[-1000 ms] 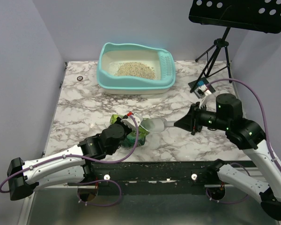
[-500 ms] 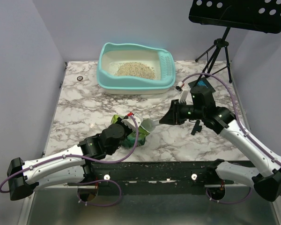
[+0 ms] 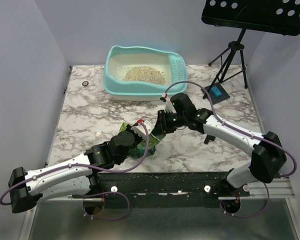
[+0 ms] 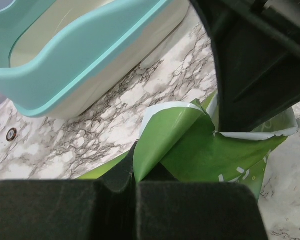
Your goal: Fill the litter box with clean litter
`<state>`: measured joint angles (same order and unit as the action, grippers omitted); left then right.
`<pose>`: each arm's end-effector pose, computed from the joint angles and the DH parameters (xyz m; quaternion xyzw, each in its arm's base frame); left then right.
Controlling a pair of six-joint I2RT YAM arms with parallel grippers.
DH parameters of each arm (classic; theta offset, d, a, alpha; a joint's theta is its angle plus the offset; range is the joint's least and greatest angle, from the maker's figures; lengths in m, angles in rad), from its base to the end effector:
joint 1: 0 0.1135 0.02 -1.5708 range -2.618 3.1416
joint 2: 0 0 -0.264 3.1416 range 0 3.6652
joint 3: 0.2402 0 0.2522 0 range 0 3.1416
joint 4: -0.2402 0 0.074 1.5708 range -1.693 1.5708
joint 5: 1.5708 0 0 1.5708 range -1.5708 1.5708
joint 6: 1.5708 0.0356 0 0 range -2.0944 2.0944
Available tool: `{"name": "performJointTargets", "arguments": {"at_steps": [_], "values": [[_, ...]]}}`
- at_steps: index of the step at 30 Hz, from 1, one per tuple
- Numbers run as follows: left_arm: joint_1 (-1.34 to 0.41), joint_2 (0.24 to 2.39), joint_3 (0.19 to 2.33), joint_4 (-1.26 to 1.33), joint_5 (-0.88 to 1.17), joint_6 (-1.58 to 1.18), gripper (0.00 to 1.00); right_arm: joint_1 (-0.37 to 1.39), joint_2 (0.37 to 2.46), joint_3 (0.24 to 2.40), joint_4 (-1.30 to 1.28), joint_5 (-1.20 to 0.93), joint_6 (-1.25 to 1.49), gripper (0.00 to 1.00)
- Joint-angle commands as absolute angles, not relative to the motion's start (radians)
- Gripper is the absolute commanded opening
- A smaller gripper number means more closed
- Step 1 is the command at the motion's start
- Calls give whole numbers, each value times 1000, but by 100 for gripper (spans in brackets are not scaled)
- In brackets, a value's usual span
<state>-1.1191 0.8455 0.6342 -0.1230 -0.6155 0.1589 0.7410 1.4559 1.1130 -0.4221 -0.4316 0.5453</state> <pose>0.1033 -0.1659 0.2845 0.3222 0.7281 -0.0362 0.6039 0.2241 0.2252 0.2763 -0.1713 0.8861 0.3873 0.1883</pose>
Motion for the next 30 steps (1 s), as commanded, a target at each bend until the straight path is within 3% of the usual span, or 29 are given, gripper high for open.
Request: {"name": "performJointTargets", "arguments": {"at_steps": [1, 9, 14, 30], "values": [[-1115, 847, 658, -143, -600, 135, 0, 749, 1560, 997, -283, -415, 642, 1], [-1115, 841, 647, -146, -609, 170, 0, 750, 1623, 711, 448, -678, 1033, 1], [-1115, 813, 634, -153, -617, 201, 0, 756, 1704, 641, 819, -690, 1247, 1], [-1115, 827, 624, -146, -585, 216, 0, 753, 1594, 488, 1097, -620, 1382, 1]]}}
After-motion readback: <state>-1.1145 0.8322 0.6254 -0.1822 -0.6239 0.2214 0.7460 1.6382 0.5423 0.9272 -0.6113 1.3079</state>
